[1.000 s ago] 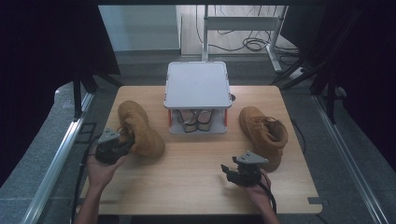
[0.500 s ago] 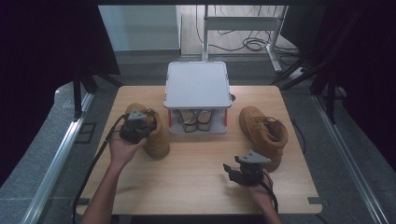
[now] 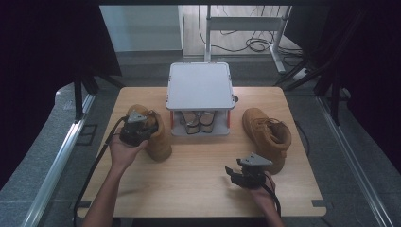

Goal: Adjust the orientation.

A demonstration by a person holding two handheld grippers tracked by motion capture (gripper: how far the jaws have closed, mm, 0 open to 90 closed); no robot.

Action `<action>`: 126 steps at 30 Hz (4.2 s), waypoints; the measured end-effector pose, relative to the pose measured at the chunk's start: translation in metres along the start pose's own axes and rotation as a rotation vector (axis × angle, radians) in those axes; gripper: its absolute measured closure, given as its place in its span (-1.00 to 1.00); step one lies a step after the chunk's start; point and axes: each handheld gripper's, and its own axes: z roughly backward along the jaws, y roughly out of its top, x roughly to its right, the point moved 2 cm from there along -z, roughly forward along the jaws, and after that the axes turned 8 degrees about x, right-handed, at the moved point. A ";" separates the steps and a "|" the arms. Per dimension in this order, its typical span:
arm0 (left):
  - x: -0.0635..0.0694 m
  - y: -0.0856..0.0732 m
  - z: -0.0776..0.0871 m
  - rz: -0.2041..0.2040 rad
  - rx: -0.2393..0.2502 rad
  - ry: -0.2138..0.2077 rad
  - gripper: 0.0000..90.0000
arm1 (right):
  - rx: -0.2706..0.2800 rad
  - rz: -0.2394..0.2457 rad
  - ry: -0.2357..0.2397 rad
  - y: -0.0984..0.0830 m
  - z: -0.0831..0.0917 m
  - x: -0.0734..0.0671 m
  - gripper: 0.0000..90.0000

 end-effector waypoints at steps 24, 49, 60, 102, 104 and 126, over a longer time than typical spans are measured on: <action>0.052 -0.002 0.042 -0.035 0.114 -0.094 0.94 | -0.004 0.000 -0.003 0.000 0.000 -0.001 -0.08; 0.082 -0.045 -0.016 0.006 0.053 -0.082 0.97 | -0.013 0.007 -0.003 -0.002 -0.003 -0.002 -0.09; 0.082 -0.049 -0.037 0.008 0.085 0.003 0.97 | -0.019 0.009 0.001 -0.004 -0.004 -0.002 -0.09; 0.056 -0.070 -0.029 0.009 0.046 0.062 1.00 | -0.021 0.019 -0.012 -0.004 -0.002 -0.001 -0.09; 0.055 -0.071 -0.027 0.012 0.045 0.061 1.00 | -0.020 0.019 -0.012 -0.004 -0.002 -0.001 -0.09; 0.042 -0.088 0.005 0.061 0.038 0.070 1.00 | -0.014 0.020 -0.016 -0.004 0.000 0.001 -0.09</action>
